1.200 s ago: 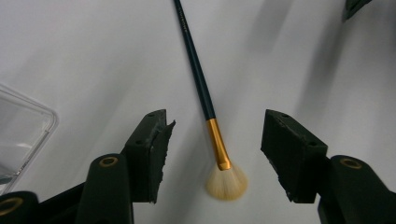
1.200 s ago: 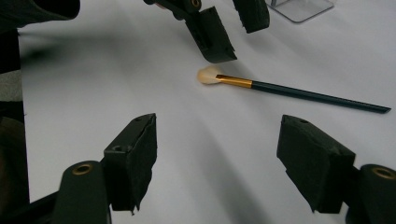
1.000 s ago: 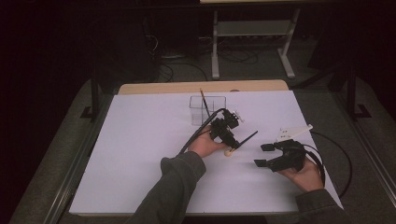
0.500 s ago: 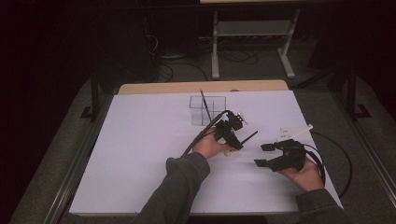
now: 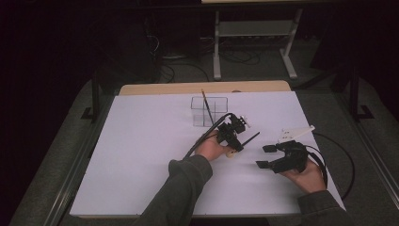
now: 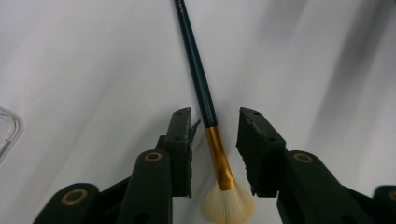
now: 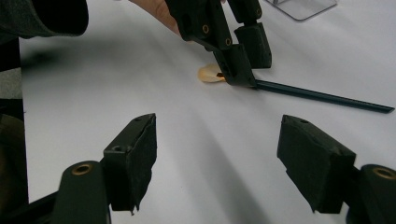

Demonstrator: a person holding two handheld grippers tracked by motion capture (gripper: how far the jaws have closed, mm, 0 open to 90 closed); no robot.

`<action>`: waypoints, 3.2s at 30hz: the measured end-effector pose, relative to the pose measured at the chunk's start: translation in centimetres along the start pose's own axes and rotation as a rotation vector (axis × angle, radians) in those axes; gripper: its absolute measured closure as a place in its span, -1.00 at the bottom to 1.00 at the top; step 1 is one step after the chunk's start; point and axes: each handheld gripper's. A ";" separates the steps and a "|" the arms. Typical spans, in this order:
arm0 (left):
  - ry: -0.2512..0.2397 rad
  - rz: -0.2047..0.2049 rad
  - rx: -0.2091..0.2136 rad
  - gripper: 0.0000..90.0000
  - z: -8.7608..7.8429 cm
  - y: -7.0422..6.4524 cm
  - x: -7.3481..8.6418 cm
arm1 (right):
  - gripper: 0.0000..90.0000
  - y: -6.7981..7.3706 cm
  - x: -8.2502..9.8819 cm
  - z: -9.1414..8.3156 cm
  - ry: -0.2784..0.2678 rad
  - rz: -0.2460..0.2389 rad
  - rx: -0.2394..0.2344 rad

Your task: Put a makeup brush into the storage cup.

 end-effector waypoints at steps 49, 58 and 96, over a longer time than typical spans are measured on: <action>-0.019 0.016 -0.072 0.87 -0.6 0.4 1.8 | -0.38 0.0 0.0 -0.1 -0.018 -0.004 0.021; -0.031 0.004 -0.074 0.87 -2.8 1.0 3.5 | -0.38 0.2 -0.1 -0.2 -0.025 -0.004 0.019; -0.051 0.125 -0.052 0.87 -11.8 -1.2 12.0 | -0.39 2.0 -2.7 1.7 0.009 -0.086 -0.052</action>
Point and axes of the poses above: each handheld gripper's, and its own axes: z roughly forward along the jaws, x roughly out of its underside, y roughly to its left, and after that the axes turned 1 degree about -y, right-handed
